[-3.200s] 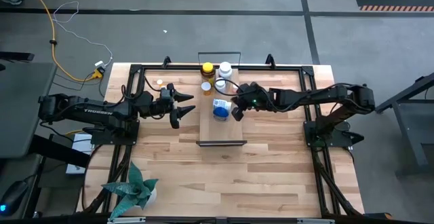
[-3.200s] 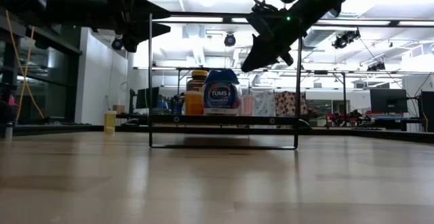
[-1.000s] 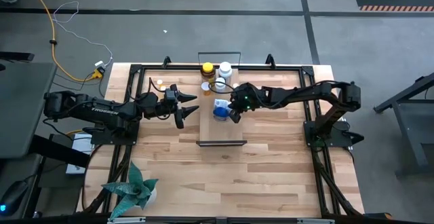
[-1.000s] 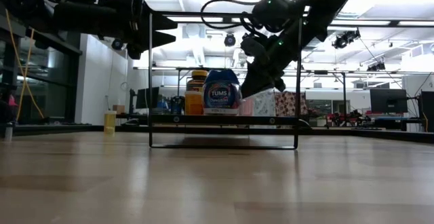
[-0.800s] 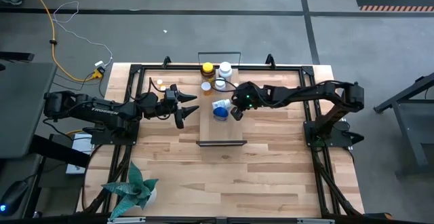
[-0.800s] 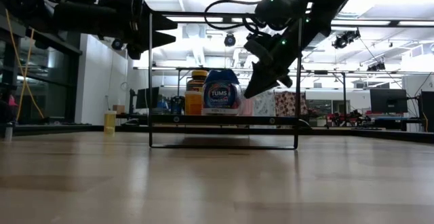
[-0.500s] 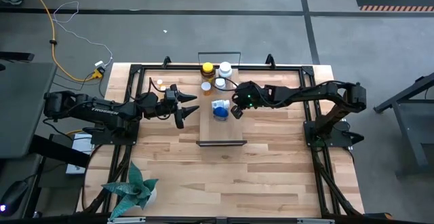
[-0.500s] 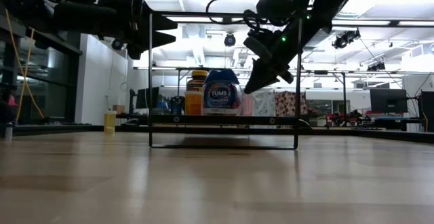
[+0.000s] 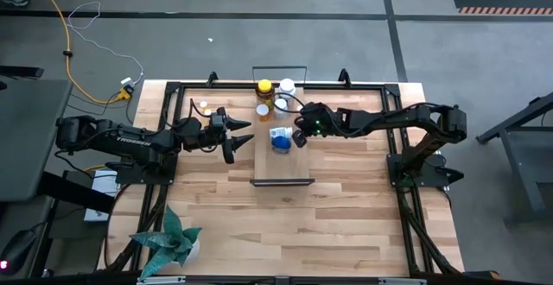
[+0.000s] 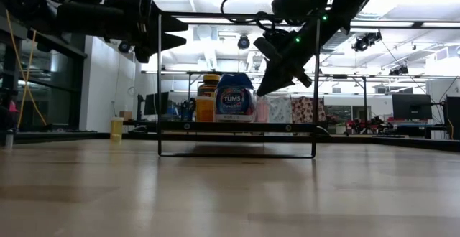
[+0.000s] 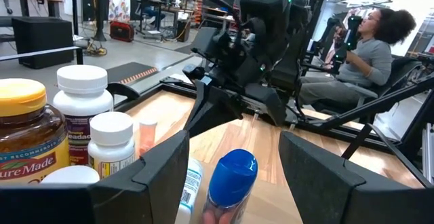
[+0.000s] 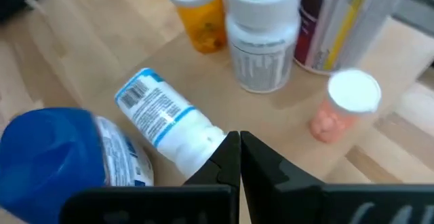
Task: Pick and place medicine bottles onto shelf by color
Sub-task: Adjust the white and blue medicine bottle on the shelf
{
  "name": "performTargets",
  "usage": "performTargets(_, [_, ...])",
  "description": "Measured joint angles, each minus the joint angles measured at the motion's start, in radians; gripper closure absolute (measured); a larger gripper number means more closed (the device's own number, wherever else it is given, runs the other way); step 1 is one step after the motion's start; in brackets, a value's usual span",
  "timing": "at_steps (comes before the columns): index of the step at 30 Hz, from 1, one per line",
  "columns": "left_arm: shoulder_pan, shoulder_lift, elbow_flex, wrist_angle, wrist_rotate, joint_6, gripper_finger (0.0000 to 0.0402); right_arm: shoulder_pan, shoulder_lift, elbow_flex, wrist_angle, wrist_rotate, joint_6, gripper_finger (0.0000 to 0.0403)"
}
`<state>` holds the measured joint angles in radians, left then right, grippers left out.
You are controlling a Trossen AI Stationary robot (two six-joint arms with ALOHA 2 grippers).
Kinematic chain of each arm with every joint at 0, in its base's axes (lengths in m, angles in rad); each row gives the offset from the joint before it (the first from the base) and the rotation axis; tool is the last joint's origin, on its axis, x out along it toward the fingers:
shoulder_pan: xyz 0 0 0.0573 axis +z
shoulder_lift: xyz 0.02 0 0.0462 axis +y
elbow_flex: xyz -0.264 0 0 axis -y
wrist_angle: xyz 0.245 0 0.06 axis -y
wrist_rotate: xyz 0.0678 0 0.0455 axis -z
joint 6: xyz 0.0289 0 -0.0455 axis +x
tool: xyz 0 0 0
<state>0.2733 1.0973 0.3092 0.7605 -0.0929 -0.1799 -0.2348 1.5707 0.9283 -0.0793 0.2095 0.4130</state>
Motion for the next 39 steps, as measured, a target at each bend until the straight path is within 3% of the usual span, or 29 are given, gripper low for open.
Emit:
performTargets(14, [0.000, 0.000, 0.000, 0.000, 0.000, 0.000, 0.0183, -0.014, 0.036, 0.000, -0.098, -0.043, 0.130, 0.0403])
performTargets(17, [0.000, 0.001, 0.000, 0.000, 0.000, 0.000, 0.0183, -0.034, 0.078, 0.000, -0.090, -0.108, 0.129, 0.0403])
performTargets(22, [0.000, 0.001, 0.000, 0.000, 0.000, 0.000, 0.0183, -0.068, 0.087, 0.000, -0.029, -0.114, 0.129, 0.0403])
performTargets(39, [0.001, 0.002, 0.000, 0.000, -0.006, 0.001, 0.0183, -0.024, 0.087, 0.000, 0.105, -0.241, 0.067, 0.0403])
